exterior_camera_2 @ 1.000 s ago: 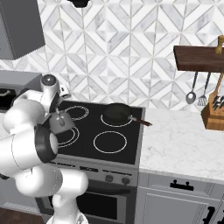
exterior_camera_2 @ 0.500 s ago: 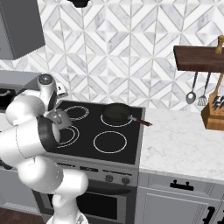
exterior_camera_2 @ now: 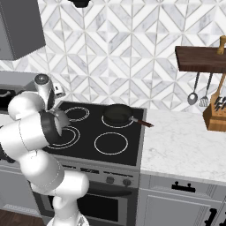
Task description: Pick the kettle from the counter and place it on a stove burner. Then turn the burner on.
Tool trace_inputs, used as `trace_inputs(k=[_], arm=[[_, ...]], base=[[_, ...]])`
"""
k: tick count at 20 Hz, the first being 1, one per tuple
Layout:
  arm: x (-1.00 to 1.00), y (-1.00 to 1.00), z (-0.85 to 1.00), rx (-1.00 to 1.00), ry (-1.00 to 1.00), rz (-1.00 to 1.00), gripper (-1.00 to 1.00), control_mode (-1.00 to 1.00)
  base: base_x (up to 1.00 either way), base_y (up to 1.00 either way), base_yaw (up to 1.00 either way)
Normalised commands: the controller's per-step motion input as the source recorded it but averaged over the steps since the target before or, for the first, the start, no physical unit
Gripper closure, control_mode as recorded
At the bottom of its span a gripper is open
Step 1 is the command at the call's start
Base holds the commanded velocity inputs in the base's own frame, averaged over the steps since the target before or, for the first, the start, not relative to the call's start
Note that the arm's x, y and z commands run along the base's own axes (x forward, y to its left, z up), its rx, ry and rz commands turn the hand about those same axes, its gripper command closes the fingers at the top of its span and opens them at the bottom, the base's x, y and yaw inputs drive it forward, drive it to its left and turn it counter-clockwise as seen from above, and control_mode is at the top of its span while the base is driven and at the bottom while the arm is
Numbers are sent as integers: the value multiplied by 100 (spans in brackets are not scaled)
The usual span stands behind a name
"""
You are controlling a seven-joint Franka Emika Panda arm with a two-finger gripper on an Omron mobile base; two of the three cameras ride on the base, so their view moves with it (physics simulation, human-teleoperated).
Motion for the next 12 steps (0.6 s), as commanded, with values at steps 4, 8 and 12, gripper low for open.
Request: trace_inputs(k=[4,8,12], arm=[[0,0,-29,0,-10,0,100,-100],[0,0,-36,0,-12,0,100,-100],[-11,-7,-35,1,-12,0,100,-100]], base=[[0,0,0],[0,0,0],[0,0,0]])
